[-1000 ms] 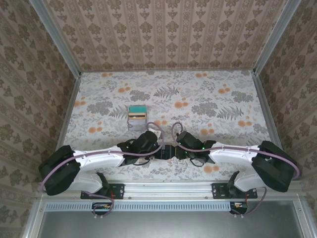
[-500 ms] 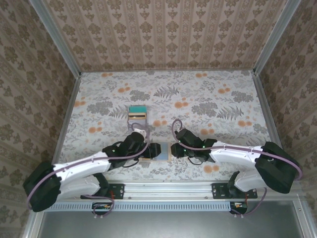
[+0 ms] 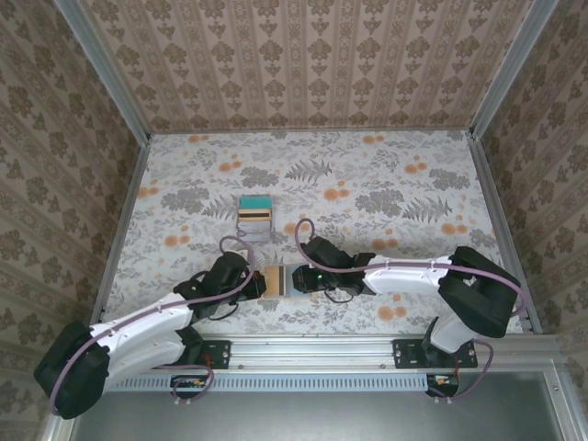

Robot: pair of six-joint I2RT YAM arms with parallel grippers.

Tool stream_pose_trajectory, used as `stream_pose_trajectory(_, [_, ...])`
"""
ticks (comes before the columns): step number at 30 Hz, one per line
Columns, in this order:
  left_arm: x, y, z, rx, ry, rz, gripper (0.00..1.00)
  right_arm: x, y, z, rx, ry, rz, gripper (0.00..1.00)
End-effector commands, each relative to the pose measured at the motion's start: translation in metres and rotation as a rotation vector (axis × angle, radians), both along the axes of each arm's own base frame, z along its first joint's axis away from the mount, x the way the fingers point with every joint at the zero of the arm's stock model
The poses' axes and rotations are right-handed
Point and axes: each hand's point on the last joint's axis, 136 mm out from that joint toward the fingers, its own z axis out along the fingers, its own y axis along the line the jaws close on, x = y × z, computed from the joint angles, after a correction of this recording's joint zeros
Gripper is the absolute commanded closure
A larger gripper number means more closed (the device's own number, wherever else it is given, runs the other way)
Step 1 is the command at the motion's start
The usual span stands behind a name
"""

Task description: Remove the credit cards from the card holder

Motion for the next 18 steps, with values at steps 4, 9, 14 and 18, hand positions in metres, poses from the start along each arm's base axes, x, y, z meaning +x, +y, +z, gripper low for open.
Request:
stream_pose_trajectory(4, [-0.001,0.001,-0.009,-0.008,0.01,-0.01,0.99,-0.001,0.029,0.003,0.06,0.055,-0.003,0.79])
stream_pose_trajectory(9, [-0.003,0.002,-0.014,-0.015,0.021,-0.005,0.99,0.0,0.032,-0.007,0.051,0.084,-0.019,0.8])
stream_pose_trajectory(14, [-0.005,0.004,-0.018,-0.006,0.03,0.002,0.99,0.001,0.033,-0.015,0.045,0.099,-0.029,0.81])
stream_pose_trajectory(18, [-0.007,0.006,-0.022,0.004,0.04,0.006,0.99,0.002,0.031,-0.019,0.027,0.107,-0.043,0.8])
